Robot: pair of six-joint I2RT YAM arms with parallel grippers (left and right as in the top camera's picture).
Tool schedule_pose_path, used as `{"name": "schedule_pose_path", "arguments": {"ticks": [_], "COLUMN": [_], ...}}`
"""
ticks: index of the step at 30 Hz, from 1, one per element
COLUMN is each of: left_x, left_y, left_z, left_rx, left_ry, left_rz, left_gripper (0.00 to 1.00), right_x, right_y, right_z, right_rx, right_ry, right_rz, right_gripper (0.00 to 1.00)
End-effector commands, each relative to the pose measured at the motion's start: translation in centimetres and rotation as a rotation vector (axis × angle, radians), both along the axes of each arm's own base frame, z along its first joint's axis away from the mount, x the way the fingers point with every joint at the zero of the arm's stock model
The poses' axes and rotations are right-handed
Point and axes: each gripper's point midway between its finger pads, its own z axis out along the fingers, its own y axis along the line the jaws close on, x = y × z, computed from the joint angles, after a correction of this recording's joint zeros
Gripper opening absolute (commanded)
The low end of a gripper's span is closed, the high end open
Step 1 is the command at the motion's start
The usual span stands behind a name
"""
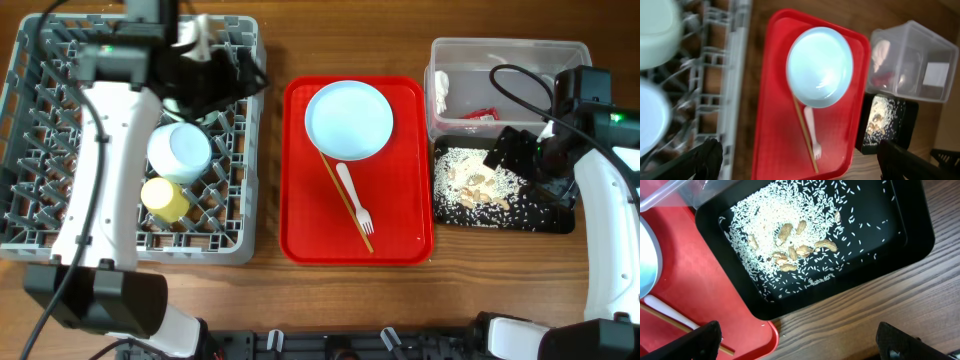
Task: Sort waste into correct bins and load items into the dishwasher rack
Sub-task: 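Reach the left gripper to the wooden chopstick on the tray and grasp it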
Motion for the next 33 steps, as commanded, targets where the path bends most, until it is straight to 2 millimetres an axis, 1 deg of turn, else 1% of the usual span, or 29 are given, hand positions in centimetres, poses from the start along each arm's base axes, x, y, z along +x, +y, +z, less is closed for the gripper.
{"name": "schedule_pose_path", "arguments": {"ticks": [1, 5, 7, 9, 11, 12, 14, 17, 20, 21, 26, 28, 30, 33], "left_x": [0.6, 1.1, 0.9, -0.1, -1.6, -2.6, -4.6, -7.2, -8.9, -9.2, -10.3, -10.7, -10.9, -11.1], "left_y": [-4.3, -8.1, -10.1, -12.3, -13.5, -13.8, -13.8, -13.4, -12.9, -12.8, -12.2, -11.9, -12.0, -12.0], "left_z": [-0.5, -1.6, -2.3, -3.5, -4.8, -5.4, -6.9, -8.7, -10.4, -11.0, -14.9, -16.4, -18.1, -19.8], "left_rx": [0.103, 0.225, 0.267, 0.271, 0.257, 0.253, 0.263, 0.307, 0.340, 0.345, 0.351, 0.357, 0.342, 0.334], "left_ry": [-0.078, -0.157, -0.175, -0.155, -0.072, -0.016, 0.107, 0.245, 0.340, 0.354, 0.424, 0.439, 0.444, 0.432], "left_rz": [-0.083, -0.146, -0.181, -0.224, -0.179, -0.141, -0.056, 0.024, 0.108, 0.126, 0.233, 0.251, 0.255, 0.247], "left_gripper": [1.00, 1.00, 1.00, 1.00, 1.00, 1.00, 1.00, 1.00, 1.00, 1.00, 1.00, 1.00, 1.00, 1.00], "right_x": [0.0, 0.0, 0.0, 0.0, 0.0, 0.0, 0.0, 0.0, 0.1, 0.1, 0.1, 0.1, 0.0, 0.1], "right_y": [0.0, 0.0, 0.0, 0.0, 0.0, 0.0, 0.0, 0.0, 0.0, 0.0, 0.0, 0.0, 0.0, 0.0], "right_z": [0.5, 0.5, 0.5, 0.5, 0.5, 0.5, 0.5, 0.5, 0.5, 0.5, 0.5, 0.5, 0.5, 0.5], "right_rx": [0.005, 0.005, 0.004, 0.004, 0.004, 0.004, 0.004, 0.004, 0.003, 0.003, 0.003, 0.004, 0.003, 0.004], "right_ry": [-0.017, -0.017, -0.017, -0.017, -0.017, -0.017, -0.017, -0.018, -0.020, -0.020, -0.019, -0.020, -0.018, -0.019], "right_rz": [0.004, 0.004, 0.005, 0.006, 0.006, 0.005, 0.006, 0.005, 0.006, 0.006, 0.005, 0.006, 0.006, 0.005], "right_gripper": [1.00, 1.00, 1.00, 1.00, 1.00, 1.00, 1.00, 1.00, 1.00, 1.00, 1.00, 1.00, 1.00, 1.00]}}
